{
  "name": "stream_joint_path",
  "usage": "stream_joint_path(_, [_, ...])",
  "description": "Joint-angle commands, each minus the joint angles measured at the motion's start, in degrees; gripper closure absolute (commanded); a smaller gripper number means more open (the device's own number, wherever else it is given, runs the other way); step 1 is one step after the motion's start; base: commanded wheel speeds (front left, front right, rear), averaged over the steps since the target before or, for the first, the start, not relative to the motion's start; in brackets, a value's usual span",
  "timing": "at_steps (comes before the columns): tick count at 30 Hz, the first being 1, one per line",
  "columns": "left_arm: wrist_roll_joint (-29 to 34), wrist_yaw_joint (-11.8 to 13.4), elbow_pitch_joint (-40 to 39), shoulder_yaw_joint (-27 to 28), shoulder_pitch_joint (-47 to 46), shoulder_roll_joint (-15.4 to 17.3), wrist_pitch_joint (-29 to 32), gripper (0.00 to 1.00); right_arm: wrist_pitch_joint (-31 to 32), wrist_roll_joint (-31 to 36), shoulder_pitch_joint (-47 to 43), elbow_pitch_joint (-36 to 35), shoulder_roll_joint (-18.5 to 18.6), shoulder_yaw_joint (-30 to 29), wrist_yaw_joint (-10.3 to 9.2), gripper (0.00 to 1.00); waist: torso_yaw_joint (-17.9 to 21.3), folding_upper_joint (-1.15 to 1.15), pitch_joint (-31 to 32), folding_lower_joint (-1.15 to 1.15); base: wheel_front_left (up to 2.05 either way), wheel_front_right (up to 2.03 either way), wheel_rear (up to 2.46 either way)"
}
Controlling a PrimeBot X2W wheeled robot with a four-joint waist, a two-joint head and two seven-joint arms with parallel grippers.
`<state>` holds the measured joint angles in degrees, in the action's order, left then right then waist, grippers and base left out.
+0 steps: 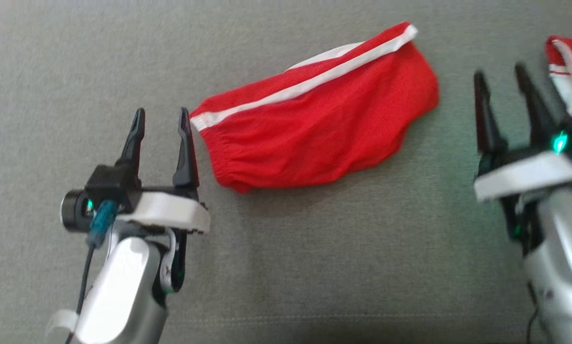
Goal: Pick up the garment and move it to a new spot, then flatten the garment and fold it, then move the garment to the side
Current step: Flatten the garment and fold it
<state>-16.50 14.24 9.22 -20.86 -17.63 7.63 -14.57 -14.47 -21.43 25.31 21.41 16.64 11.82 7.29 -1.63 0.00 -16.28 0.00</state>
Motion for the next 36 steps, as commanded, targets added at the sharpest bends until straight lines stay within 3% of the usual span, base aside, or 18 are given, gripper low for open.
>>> stream_joint_path(1, [1.1,0.4,-2.4,2.5,-0.2,1.7,-0.4,0.00,-0.2,1.1,-1.8,-3.4,-0.7,-0.3,0.20,0.00,1.3,0.00,1.4,0.00,0.00,0.00,0.00])
stream_joint_path(10, [3.7,0.7,-3.9,3.0,4.7,3.6,-0.4,0.00,6.3,6.2,-16.4,-17.1,-6.7,-6.8,0.20,0.00,3.7,0.00,4.2,0.00,0.00,0.00,0.00])
stream_joint_path(18, [4.4,1.7,-4.5,3.6,7.7,3.9,-0.4,0.00,10.1,8.0,-22.4,-24.0,-8.5,-8.4,0.20,0.00,4.3,0.00,4.8,0.00,0.00,0.00,0.00])
stream_joint_path(31, [4.9,1.8,-5.0,3.8,8.1,2.9,-0.4,0.00,12.4,8.1,-23.0,-27.2,-8.7,-9.6,0.20,0.00,3.7,0.00,4.0,0.00,0.00,0.00,0.00])
stream_joint_path(36, [5.5,1.5,-5.5,3.6,6.3,2.5,-0.4,0.00,13.8,8.0,-20.6,-26.6,-7.1,-9.5,0.20,0.00,2.5,0.00,1.7,0.00,0.00,0.00,0.00])
